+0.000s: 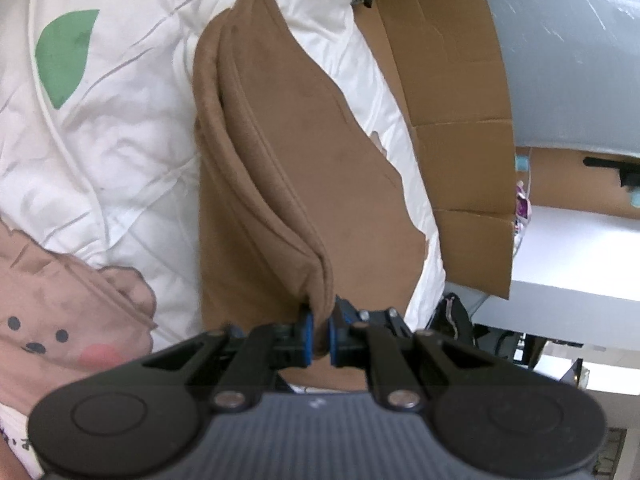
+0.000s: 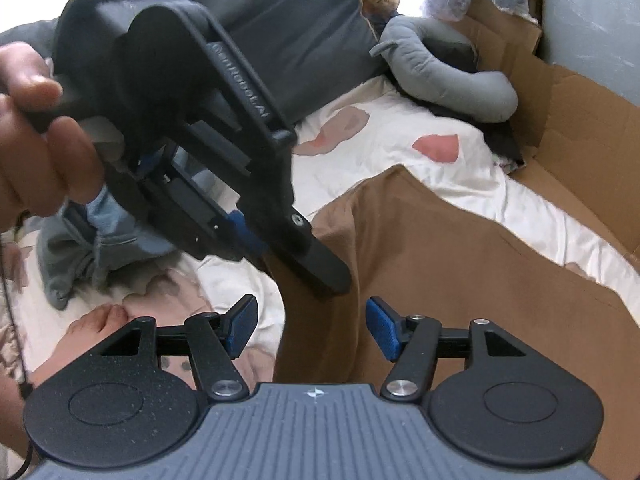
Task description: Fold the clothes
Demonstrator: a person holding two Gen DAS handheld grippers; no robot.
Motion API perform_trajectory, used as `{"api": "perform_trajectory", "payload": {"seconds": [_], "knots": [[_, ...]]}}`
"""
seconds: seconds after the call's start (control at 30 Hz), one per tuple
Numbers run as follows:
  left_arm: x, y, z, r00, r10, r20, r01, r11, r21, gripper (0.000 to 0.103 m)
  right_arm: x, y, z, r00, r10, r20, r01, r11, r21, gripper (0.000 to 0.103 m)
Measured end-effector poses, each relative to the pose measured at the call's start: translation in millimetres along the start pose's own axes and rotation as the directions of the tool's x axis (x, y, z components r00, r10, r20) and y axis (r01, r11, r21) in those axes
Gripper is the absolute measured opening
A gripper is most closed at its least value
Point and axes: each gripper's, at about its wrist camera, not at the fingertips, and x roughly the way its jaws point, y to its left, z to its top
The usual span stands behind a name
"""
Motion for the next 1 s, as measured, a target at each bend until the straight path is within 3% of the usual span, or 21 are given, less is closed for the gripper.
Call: {"api": "perform_trajectory", "payload": {"seconds": [0.1,0.23,0.3,0.37,0.4,0.5,0.67,0.73,0.77,0.83,0.87,1.0], "knots": [[-4.0,0.6,-0.6,1.0,0.001,0.01,-0.001,1.0,-0.001,0.008,8.8,7.2,3.6,0.999,-0.049,0.015,0.05,0.999,-0.018,0.062],[-14.1,-1.0,0.3,1.0,-0.004,0.025,0.003,1.0,0.016,0.008,20.6,16.1,8.3,0.996,-0.093,0.012,0.093,0.995,-0.025,0.051],[-18.7,-2.4,-1.1,0.999,0.009,0.032,-0.01,1.0,0.027,0.008,25.0,18.3,8.8,0.995,-0.105,0.004,0.105,0.994,-0.026,0.04],[-23.4,-0.4,-0.9,0.999,0.013,0.029,-0.014,1.0,0.027,0.008,28.4,18.7,10.6,0.994,-0.105,-0.006,0.105,0.994,-0.031,0.014],[-26.0,1.7,-0.5,1.0,0.008,0.029,-0.009,1.0,0.023,0.008,30.0,18.9,11.4,0.994,-0.105,-0.01,0.105,0.994,-0.033,0.011],[-34.8,6.7,0.9,0.999,-0.005,0.032,0.004,1.0,0.015,0.007,34.5,19.9,14.0,0.994,-0.106,-0.023,0.105,0.994,-0.041,0.011],[-57.0,0.2,4.3,0.998,0.013,0.063,-0.018,0.997,0.079,0.01,32.5,31.3,14.6,0.996,-0.087,-0.011,0.085,0.991,-0.1,0.01],[-65.1,1.6,7.9,0.996,0.021,0.087,-0.029,0.996,0.088,0.014,32.7,33.7,14.3,0.997,-0.076,-0.016,0.073,0.991,-0.111,0.009],[-68.6,3.2,10.7,0.994,0.033,0.105,-0.043,0.995,0.093,0.018,32.8,34.7,13.9,0.997,-0.07,-0.019,0.067,0.991,-0.114,0.008],[-73.8,7.2,16.4,0.987,0.072,0.144,-0.087,0.991,0.1,0.046,34.5,35.0,12.5,0.997,-0.064,-0.03,0.061,0.992,-0.11,0.008],[-73.1,10.1,19.6,0.981,0.101,0.164,-0.118,0.988,0.096,0.052,35.3,35.0,11.7,0.997,-0.063,-0.036,0.059,0.993,-0.107,0.007],[-59.5,24.9,35.6,0.971,0.155,0.182,-0.171,0.983,0.073,0.056,35.1,35.3,9.1,0.997,-0.06,-0.04,0.056,0.993,-0.1,0.007]]}}
